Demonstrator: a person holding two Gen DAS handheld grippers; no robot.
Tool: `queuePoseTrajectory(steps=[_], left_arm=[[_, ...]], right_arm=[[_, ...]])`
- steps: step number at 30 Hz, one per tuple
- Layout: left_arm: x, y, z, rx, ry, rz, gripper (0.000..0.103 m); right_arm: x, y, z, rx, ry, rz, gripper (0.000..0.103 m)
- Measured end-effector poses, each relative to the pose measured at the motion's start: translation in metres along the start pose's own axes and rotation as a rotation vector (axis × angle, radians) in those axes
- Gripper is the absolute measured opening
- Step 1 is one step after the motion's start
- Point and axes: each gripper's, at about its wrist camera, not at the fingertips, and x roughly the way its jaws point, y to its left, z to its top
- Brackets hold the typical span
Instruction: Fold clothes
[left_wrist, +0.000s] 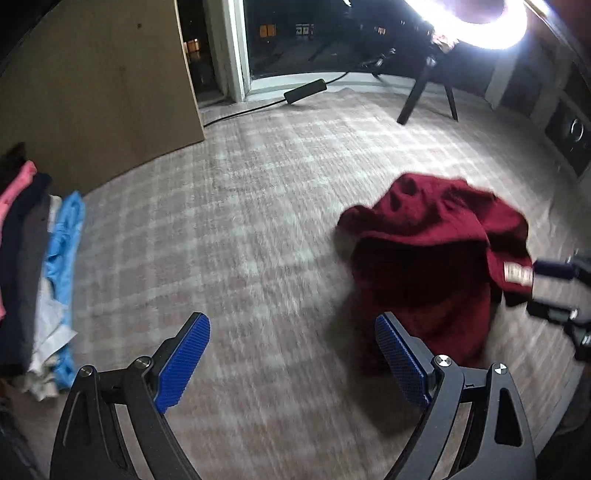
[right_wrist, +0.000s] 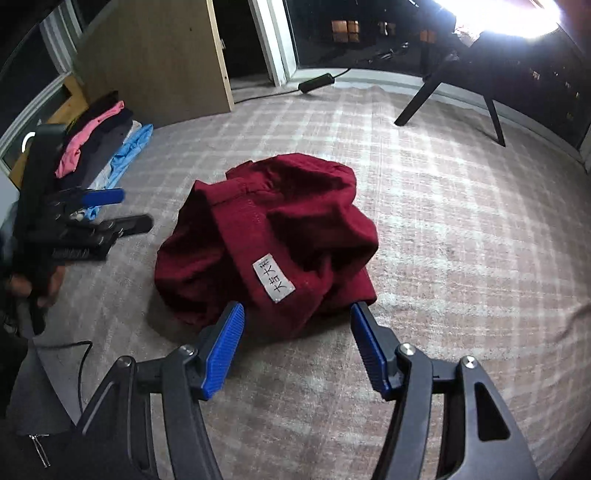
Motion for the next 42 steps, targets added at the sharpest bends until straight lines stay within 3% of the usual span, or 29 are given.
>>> queuePoseTrajectory(steps=[4,5,6,7,8,9,10,11,15,18,19,22,26,31,34,37,42], left_arm=[[0.023,-0.014,0.015,0.048,0.039,-0.057,0.091],[0.03,-0.021,0.017,0.071,0.054,-0.06,0.089],[0.035,-0.026,0.019,0.087,0.065,-0.064,0.088],[0.038,-0.031,0.02,0.097,0.069,-0.071,0.078],[0.04,-0.033,0.021,0.098,0.077,-0.08,0.052],[0.04,-0.033,0.022,0.09,0.089,-0.091,0.035],[0.041,-0.033,0.023,0.082,0.101,-0.102,0.004],[0.04,-0.032,0.024,0.07,0.11,-0.106,0.002],[0.004,-0.022,0.031,0.017,0.062,-0.159,0.002],[-0.04,-0.023,0.033,0.075,-0.034,-0.142,0.002],[-0.054,-0.023,0.034,0.087,-0.058,-0.143,0.002],[-0.095,-0.021,0.036,0.091,-0.094,-0.148,0.002],[-0.164,-0.016,0.034,0.161,-0.167,-0.113,0.002],[-0.227,-0.004,0.027,0.237,-0.237,0.022,0.002],[-0.211,0.003,0.036,0.242,-0.215,0.067,0.004],[-0.163,0.0,0.032,0.224,-0.108,-0.003,0.007],[-0.088,-0.037,-0.012,0.25,0.071,-0.102,0.018]], right_arm=[[0.021,-0.008,0.011,0.048,0.014,0.018,0.056],[0.023,-0.011,0.013,0.07,0.009,0.033,0.05],[0.026,-0.015,0.015,0.092,0.004,0.047,0.033],[0.025,-0.018,0.018,0.105,0.001,0.054,0.026],[0.024,-0.021,0.02,0.115,-0.001,0.056,0.026],[0.02,-0.024,0.022,0.119,-0.009,0.05,0.021],[0.016,-0.027,0.025,0.12,-0.02,0.04,0.016],[0.011,-0.029,0.027,0.125,-0.03,0.033,0.016],[-0.033,-0.037,0.041,0.144,-0.13,0.038,0.011],[-0.068,-0.032,0.051,0.119,-0.195,0.03,0.011],[-0.078,-0.029,0.053,0.116,-0.215,0.033,0.006],[-0.104,-0.02,0.059,0.109,-0.244,0.051,0.005],[-0.154,0.001,0.062,0.03,-0.276,0.047,0.005],[-0.204,0.023,0.068,-0.046,-0.33,-0.031,0.005],[-0.188,0.01,0.081,-0.047,-0.309,-0.095,0.005],[-0.129,-0.013,0.084,-0.027,-0.186,-0.168,0.005],[-0.068,-0.067,0.049,0.059,-0.045,-0.281,0.005]])
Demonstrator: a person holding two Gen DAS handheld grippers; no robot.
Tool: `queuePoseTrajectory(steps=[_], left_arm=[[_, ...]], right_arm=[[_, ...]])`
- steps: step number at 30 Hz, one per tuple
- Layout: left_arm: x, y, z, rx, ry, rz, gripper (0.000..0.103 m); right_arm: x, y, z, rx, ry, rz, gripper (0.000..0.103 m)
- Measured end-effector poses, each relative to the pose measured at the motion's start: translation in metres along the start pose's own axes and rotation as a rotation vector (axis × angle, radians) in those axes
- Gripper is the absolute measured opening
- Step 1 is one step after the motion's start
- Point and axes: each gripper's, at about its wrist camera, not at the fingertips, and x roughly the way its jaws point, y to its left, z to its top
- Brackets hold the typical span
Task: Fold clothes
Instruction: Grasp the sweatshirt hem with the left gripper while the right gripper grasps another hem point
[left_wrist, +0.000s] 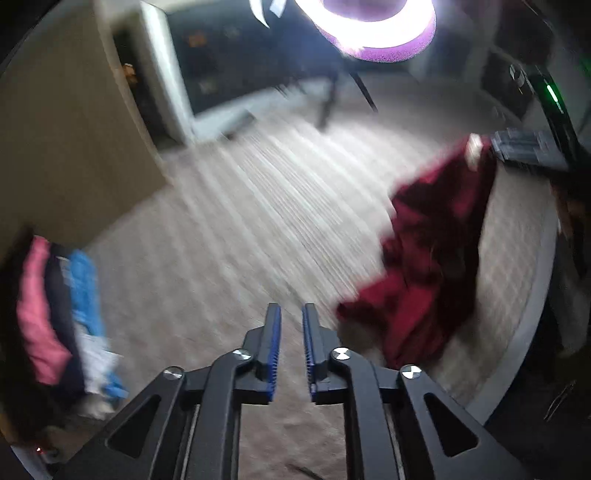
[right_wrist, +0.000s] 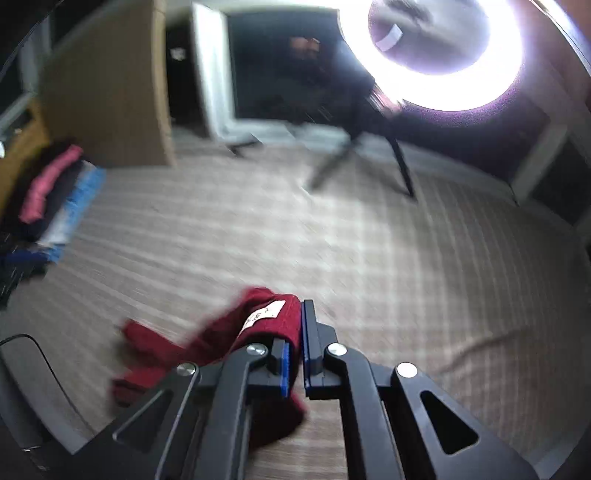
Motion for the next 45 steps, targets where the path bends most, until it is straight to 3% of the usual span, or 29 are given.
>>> queuePoseTrajectory(steps=[4,7,10,15,20,23,25,27,31,34,36,37,38,42,45], left_arm=[[0.034,-0.047,-0.018,0.062,0.07,-0.097,0.039],[0.049,-0.075,-0.025,0.13,0.09,-0.094,0.048],[0.059,-0.076,-0.028,0.146,0.103,-0.051,0.049],[0.063,-0.038,-0.034,0.031,0.105,-0.063,0.049],[0.074,-0.05,-0.034,-0.012,0.119,-0.166,0.049],[0.072,-0.071,-0.03,-0.029,0.108,-0.313,0.049],[0.062,-0.083,-0.029,0.004,0.072,-0.305,0.05],[0.061,-0.085,-0.03,0.015,0.061,-0.246,0.05],[0.075,-0.065,-0.03,-0.066,0.094,-0.185,0.05],[0.085,-0.057,-0.023,-0.127,0.076,-0.192,0.05],[0.089,-0.061,-0.017,-0.136,0.059,-0.21,0.046],[0.091,-0.065,-0.014,-0.135,0.049,-0.222,0.031],[0.093,-0.069,-0.01,-0.133,0.046,-0.224,0.004],[0.088,-0.076,-0.002,-0.13,0.036,-0.202,0.005],[0.06,-0.062,0.003,-0.115,-0.011,-0.116,0.005]], right_arm=[[0.026,-0.055,-0.025,0.146,0.07,-0.023,0.005],[0.037,-0.078,-0.04,0.185,0.099,-0.031,0.005],[0.041,-0.084,-0.05,0.196,0.112,-0.014,0.005],[0.043,-0.088,-0.055,0.187,0.105,-0.013,0.005],[0.04,-0.107,-0.06,0.248,0.083,-0.01,0.005],[0.038,-0.122,-0.069,0.295,0.08,-0.025,0.005],[0.041,-0.136,-0.078,0.332,0.094,-0.047,0.005],[0.047,-0.151,-0.088,0.371,0.113,-0.064,0.005],[0.052,-0.163,-0.1,0.393,0.127,-0.048,0.005],[0.055,-0.161,-0.102,0.376,0.137,-0.034,0.005],[0.058,-0.16,-0.101,0.361,0.137,-0.028,0.005],[0.058,-0.16,-0.1,0.355,0.134,-0.025,0.005],[0.057,-0.159,-0.099,0.35,0.13,-0.021,0.005],[0.051,-0.159,-0.094,0.333,0.11,-0.001,0.005],[0.041,-0.161,-0.091,0.342,0.073,0.025,0.005]])
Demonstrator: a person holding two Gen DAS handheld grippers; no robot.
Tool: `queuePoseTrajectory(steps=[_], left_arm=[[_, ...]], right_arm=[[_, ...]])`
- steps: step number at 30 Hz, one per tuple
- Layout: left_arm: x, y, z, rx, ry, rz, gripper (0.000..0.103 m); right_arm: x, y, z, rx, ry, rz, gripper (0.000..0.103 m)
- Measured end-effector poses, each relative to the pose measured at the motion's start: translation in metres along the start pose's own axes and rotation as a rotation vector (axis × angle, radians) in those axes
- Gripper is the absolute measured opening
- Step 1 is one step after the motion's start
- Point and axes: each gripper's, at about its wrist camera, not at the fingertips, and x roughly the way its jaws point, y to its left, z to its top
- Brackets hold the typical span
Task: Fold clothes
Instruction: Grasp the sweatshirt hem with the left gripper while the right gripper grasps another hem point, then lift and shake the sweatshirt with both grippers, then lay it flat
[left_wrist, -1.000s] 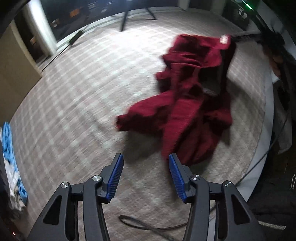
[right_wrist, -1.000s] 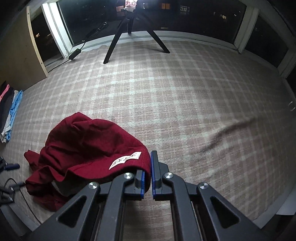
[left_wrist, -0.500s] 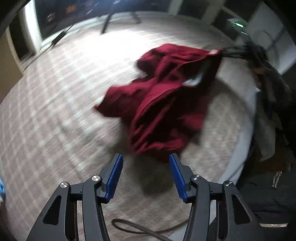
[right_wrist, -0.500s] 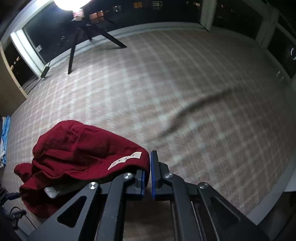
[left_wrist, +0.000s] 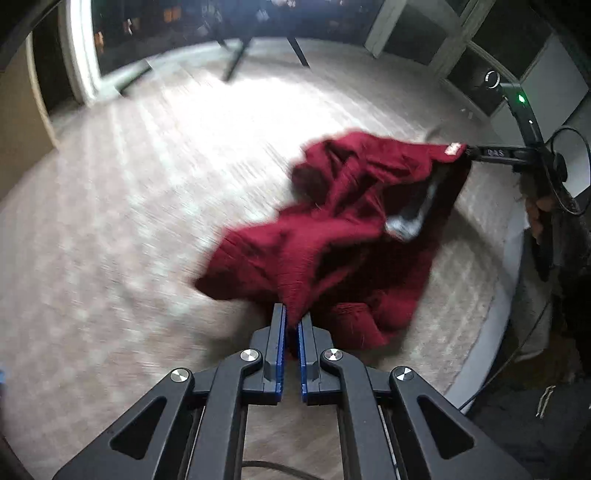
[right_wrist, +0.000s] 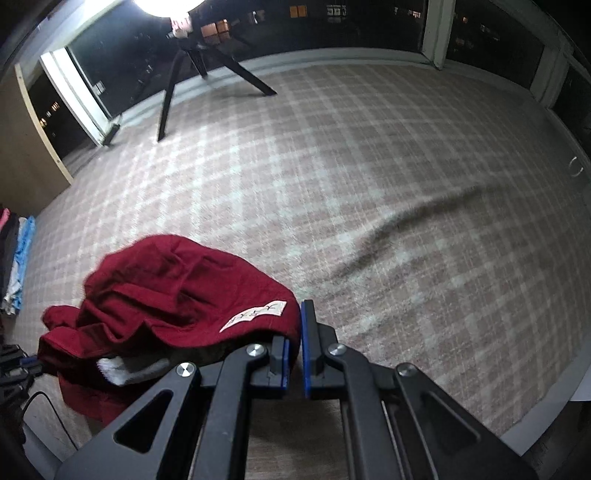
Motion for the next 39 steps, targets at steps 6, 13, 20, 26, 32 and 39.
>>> queuePoseTrajectory(steps=[6,13,20,26,32,39], left_arm=[[-0.084,0.017,0.027,0.1,-0.107,0.172,0.005],[-0.005,-0.041,-0.047,0.242,0.146,0.017,0.026],[-0.001,-0.025,-0.053,0.169,0.077,-0.016,0.025],[0.009,-0.041,-0.062,0.272,0.069,-0.038,0.025],[0.018,-0.062,-0.068,0.365,0.107,-0.056,0.026],[0.028,-0.064,-0.075,0.368,0.12,-0.037,0.005]], right_arm=[[-0.034,0.011,0.008,0.01,-0.108,0.074,0.005],[0.011,-0.019,-0.016,0.06,0.023,0.008,0.005],[0.026,-0.026,-0.021,0.049,0.067,-0.019,0.005],[0.022,-0.018,-0.016,-0.001,0.064,-0.028,0.005],[0.023,-0.017,-0.016,-0.013,0.075,-0.029,0.005],[0.022,-0.018,-0.016,-0.021,0.073,-0.029,0.005]])
